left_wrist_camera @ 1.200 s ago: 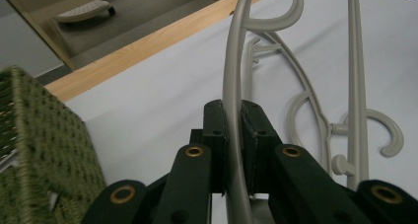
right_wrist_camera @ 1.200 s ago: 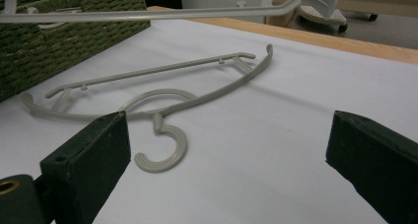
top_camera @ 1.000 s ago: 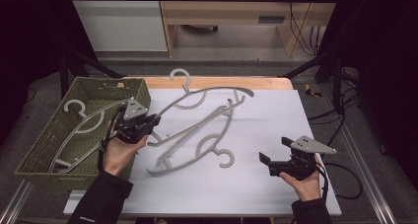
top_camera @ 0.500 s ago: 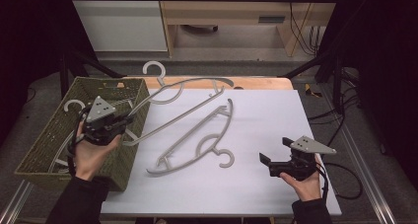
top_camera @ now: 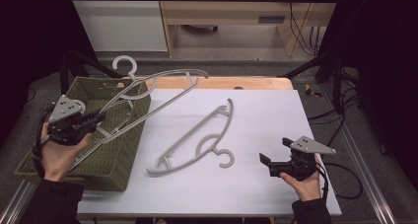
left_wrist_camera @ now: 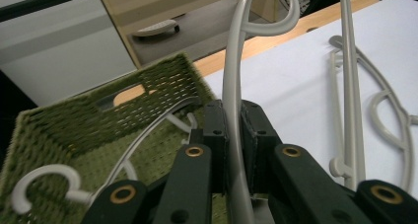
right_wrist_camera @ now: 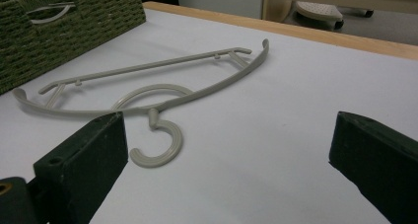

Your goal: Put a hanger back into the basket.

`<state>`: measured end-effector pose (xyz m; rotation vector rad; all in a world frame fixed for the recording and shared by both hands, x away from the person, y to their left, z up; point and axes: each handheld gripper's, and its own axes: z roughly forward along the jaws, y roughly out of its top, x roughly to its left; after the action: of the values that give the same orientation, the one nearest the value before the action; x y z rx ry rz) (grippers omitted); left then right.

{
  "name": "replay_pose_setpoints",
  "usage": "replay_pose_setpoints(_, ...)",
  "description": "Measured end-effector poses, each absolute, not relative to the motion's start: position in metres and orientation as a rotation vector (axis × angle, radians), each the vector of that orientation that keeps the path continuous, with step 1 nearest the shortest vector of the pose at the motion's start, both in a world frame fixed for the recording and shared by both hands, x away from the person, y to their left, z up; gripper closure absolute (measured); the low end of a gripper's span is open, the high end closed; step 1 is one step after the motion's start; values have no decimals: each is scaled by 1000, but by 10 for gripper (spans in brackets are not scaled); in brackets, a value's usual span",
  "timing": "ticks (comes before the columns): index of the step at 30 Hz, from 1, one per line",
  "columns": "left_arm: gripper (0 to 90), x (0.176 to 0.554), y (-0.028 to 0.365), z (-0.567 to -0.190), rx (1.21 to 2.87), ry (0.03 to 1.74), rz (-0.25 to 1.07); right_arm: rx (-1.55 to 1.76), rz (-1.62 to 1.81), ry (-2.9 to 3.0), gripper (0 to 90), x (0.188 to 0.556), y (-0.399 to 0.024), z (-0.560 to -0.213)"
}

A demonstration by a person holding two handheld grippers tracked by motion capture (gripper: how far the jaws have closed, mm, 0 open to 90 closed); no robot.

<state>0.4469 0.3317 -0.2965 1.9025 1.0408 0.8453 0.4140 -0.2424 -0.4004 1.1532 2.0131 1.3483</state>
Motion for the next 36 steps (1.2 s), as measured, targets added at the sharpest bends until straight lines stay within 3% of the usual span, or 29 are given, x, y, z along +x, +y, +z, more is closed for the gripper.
replay_pose_setpoints(36, 822, 442, 453, -338, 1829, 1262, 910, 1164, 1338, 2012, 18, 415, -242, -403)
